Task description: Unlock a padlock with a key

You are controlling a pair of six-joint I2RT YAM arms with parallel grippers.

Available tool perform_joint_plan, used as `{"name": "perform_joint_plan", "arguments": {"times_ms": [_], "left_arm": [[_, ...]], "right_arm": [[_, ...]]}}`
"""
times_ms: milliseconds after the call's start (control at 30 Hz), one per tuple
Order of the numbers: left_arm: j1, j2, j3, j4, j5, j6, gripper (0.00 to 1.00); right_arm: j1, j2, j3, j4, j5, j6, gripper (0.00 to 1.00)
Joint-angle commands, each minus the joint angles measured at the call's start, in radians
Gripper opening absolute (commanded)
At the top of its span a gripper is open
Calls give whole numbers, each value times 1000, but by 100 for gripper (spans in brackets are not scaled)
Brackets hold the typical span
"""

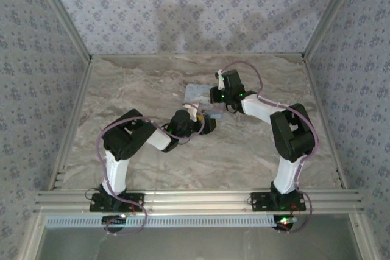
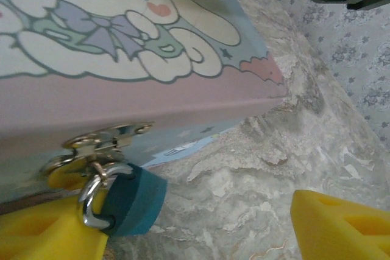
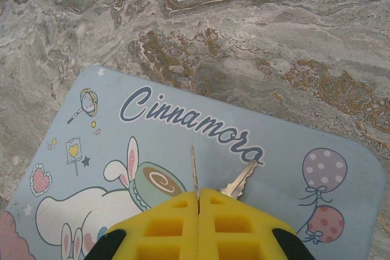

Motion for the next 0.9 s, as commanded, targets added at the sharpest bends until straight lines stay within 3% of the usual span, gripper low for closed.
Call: {"name": "perform_joint_plan", "arguments": {"times_ms": [0,100,233,600,867], "left_arm": [[-23,35,-24,-41,13,-39,80],[-19,50,-34,30,26,-61,72],[-20,62,-33,36,1,-85,75],[12,44,-39,-113,-81,-77,70],[42,50,-54,-111,-114,-94,61]], "right_arm": [[-1,-10,-30,-58,17,8,0],[0,-12,-37,-54,17,10,0],[0,-18,-46,-49,18,12,0],[-4,-31,-53,-47,14,12,0],[-2,-33,-51,-46,13,13,0]]}}
